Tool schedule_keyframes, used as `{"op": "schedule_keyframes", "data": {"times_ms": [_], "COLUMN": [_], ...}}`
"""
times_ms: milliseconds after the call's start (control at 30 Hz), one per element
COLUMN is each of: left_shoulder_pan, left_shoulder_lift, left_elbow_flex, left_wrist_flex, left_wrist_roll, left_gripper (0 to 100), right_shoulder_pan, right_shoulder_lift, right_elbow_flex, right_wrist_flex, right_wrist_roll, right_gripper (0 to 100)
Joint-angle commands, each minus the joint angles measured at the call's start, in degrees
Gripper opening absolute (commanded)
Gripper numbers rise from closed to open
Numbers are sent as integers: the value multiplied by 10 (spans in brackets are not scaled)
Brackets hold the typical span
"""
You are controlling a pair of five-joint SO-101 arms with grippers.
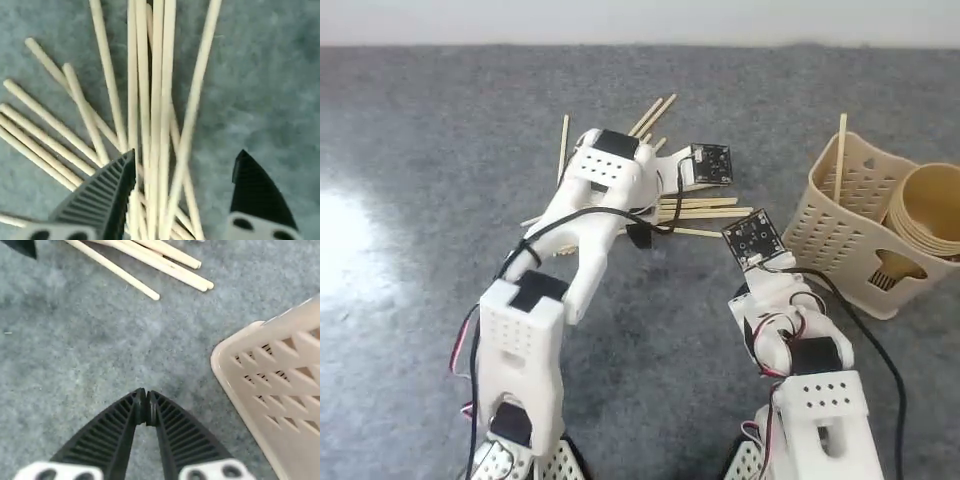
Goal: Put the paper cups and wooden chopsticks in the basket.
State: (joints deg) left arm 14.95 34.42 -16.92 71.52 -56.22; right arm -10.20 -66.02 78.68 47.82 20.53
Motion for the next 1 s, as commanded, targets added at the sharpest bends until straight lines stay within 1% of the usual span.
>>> {"op": "schedule_keyframes", "data": {"times_ms": [0,267,400,533,633,733,767,867,967], "left_shoulder_pan": [-12,-22,-24,-23,-21,-20,-20,-22,-19], "left_shoulder_lift": [12,47,68,84,89,88,88,89,82], "left_elbow_flex": [-33,-34,-34,-34,-34,-34,-34,-34,-36], "left_wrist_flex": [-49,-81,-78,-79,-76,-52,-44,-35,1], "left_wrist_roll": [31,31,30,28,-7,-16,-20,-33,-35], "left_gripper": [301,301,295,189,103,21,9,15,15], "right_shoulder_pan": [7,7,7,7,7,7,7,7,7], "right_shoulder_lift": [-3,-3,-3,-3,-3,-7,-7,-7,-7], "right_elbow_flex": [-2,-2,-2,-2,-1,7,11,13,13], "right_wrist_flex": [-11,-11,-11,-11,-11,-16,-23,-26,-26], "right_wrist_roll": [-7,-7,-7,-7,-7,-4,-4,-4,-4], "right_gripper": [8,8,8,8,8,8,8,8,8]}}
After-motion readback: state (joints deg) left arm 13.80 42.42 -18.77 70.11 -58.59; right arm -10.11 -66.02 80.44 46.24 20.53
